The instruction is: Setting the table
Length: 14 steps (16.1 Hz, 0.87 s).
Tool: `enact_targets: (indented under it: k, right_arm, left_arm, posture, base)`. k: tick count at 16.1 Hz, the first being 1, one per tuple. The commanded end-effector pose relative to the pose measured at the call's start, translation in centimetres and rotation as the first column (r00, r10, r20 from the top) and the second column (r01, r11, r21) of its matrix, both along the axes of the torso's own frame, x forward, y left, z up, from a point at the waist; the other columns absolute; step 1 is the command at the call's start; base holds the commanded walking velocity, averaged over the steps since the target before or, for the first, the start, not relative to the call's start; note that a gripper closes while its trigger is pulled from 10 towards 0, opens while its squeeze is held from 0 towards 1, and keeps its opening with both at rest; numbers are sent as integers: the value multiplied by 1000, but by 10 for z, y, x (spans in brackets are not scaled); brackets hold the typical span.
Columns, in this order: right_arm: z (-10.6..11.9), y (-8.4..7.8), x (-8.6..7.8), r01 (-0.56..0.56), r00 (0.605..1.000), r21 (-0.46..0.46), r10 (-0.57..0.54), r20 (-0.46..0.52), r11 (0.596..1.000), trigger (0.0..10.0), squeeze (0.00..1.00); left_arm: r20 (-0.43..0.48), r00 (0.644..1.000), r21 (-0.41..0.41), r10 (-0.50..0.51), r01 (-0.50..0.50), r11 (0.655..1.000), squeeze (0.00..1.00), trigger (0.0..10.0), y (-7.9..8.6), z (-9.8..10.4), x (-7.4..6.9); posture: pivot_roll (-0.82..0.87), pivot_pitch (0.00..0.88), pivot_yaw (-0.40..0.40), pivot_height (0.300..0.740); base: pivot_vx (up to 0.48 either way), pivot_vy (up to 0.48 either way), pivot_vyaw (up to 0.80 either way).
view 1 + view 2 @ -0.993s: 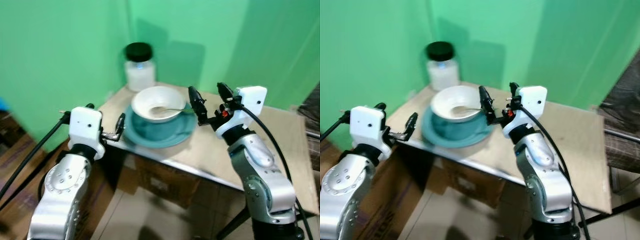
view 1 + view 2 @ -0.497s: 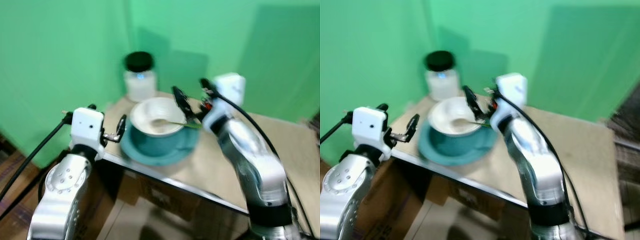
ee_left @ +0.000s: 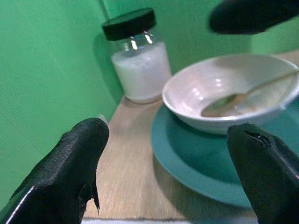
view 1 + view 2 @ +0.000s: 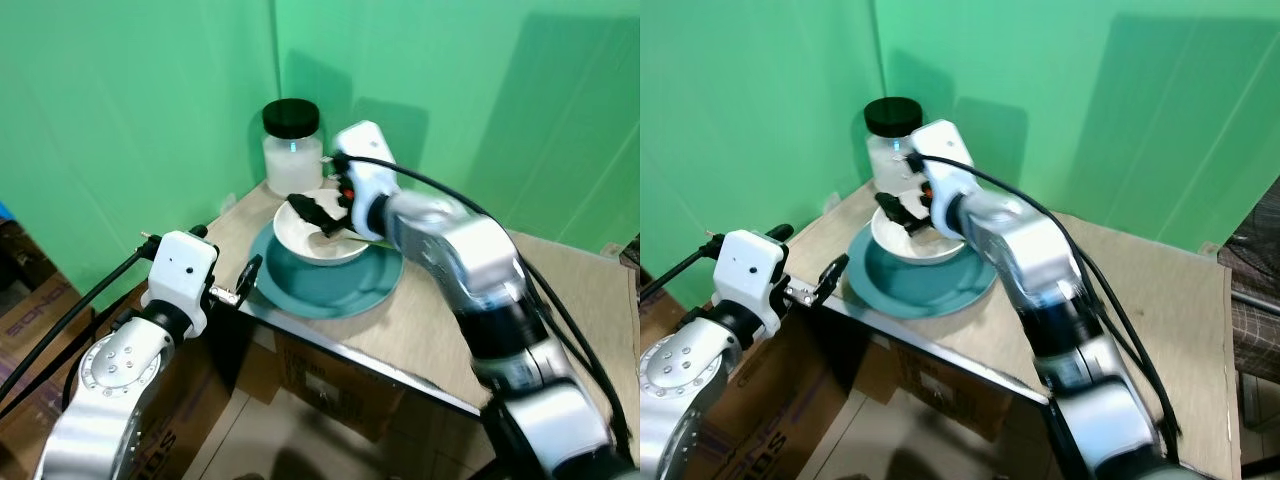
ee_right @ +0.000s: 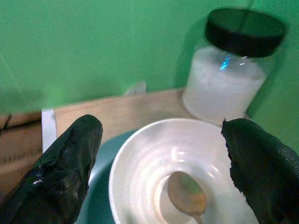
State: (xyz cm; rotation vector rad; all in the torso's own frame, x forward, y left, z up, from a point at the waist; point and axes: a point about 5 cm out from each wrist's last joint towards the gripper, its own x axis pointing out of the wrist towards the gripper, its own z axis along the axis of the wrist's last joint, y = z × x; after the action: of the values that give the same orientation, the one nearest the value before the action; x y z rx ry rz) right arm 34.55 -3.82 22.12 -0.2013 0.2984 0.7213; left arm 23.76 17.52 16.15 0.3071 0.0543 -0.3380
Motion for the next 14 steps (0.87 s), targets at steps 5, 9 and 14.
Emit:
enact_targets:
  k: [5,9,14]
  right_arm:
    - [-3,16,26,7,996,-231,-29,-89,973,10000,0]
    - [-18,7,33,-22,980,-289,-37,-196,957,10000,0]
    - [-29,-11,38,-21,965,-349,-73,-254,937,4314,0]
  left_arm:
    - [-48,993,28,-110,112,993,0,10000,4,2,-7]
    - [-63,986,23,-155,157,987,0,10000,0,2,-10]
    - [-71,978,8,-199,200,980,0,10000,-5,3,-9]
  posture:
    - [-22,51,28,740]
    - [-19,61,24,740]
    - [-36,67,38,740]
  base:
    - [0,0,0]
    - [0,0,0]
    - [0,0,0]
